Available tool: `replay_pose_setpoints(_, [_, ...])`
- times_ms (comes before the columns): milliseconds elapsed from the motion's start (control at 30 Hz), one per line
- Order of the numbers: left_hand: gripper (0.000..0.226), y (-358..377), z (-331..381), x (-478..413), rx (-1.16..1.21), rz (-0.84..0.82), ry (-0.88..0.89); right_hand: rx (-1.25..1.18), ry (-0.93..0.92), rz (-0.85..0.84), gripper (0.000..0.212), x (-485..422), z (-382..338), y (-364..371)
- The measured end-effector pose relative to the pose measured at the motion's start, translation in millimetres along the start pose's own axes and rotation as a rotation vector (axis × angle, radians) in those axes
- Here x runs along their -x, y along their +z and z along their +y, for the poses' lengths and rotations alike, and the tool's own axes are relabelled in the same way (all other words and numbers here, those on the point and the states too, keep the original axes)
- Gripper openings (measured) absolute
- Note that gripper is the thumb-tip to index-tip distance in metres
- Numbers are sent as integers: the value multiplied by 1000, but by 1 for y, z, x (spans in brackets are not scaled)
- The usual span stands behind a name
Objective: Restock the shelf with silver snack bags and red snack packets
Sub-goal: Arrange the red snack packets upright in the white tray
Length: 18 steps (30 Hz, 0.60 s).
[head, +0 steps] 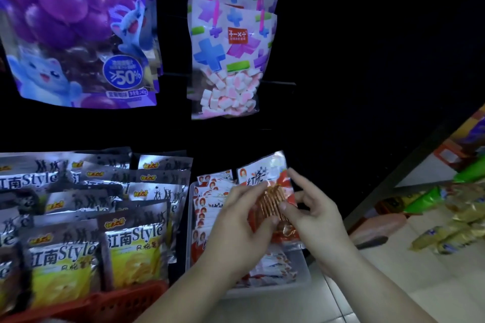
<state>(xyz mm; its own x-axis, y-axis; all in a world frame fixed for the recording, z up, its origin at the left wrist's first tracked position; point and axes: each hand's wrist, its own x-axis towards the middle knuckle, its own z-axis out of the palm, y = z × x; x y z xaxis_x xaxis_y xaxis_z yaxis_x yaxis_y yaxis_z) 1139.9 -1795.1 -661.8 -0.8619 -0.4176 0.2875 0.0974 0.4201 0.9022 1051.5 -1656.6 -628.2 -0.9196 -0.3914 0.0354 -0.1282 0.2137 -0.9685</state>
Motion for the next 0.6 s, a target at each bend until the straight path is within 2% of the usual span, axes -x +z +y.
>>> replay_pose_setpoints(67, [60, 4, 7, 0, 130, -33, -69, -37, 17, -62, 59, 1, -1, 4])
replay_pose_setpoints(200, [69, 6, 11, 3, 229, -18, -118, -177, 130, -171, 56, 3, -4, 4])
replay_pose_setpoints(300, [51, 2, 16, 1, 388, 11, -195, -201, 212, -258, 50, 3, -8, 3])
replay_pose_setpoints(367, [38, -2, 17, -1, 534, 23, -243, -183, 177, -195, 43, 4, -10, 5])
replay_pose_setpoints(433, [33, -8, 17, -4, 671, -14, -300, -126, 97, -54, 50, 4, -10, 5])
replay_pose_setpoints(500, [32, -11, 15, -5, 748, -67, -334, -121, 63, -47, 56, 3, -10, 4])
replay_pose_setpoints(567, [39, -10, 11, -4, 682, -35, -329, -102, 59, -76, 56, 4, -11, 5])
replay_pose_setpoints(600, [51, -10, 7, -3, 595, 10, -323, -71, 51, -72, 55, 5, -12, 5])
